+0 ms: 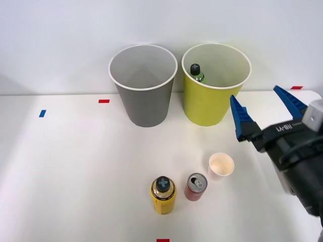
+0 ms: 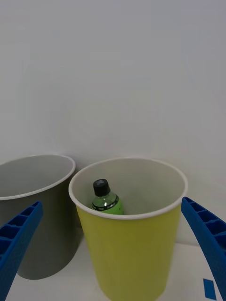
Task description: Put cans in the gray bin, plastic bottles in the light green bin
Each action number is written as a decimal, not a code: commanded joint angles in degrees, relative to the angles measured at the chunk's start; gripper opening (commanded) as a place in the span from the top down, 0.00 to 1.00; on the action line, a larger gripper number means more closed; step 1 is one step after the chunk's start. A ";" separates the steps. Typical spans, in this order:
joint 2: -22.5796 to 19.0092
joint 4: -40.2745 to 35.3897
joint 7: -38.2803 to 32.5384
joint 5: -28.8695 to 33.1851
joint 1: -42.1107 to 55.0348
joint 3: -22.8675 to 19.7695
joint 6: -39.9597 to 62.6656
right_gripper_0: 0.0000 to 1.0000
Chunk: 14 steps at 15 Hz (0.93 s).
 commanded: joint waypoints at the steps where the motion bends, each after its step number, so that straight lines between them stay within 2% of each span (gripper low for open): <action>1: 2.86 -1.37 1.54 1.19 10.87 2.29 -8.76 0.00; 5: 6.99 -1.10 2.60 1.98 19.75 4.49 -12.27 0.00; 8: 10.07 8.30 3.56 2.69 19.84 8.27 -23.96 0.00; 10: 11.13 15.95 3.48 6.55 18.17 9.15 -32.05 0.00; 12: 11.30 19.20 3.30 7.17 18.17 9.41 -35.21 0.00; 14: 11.74 19.37 3.30 7.17 19.40 9.85 -35.39 0.00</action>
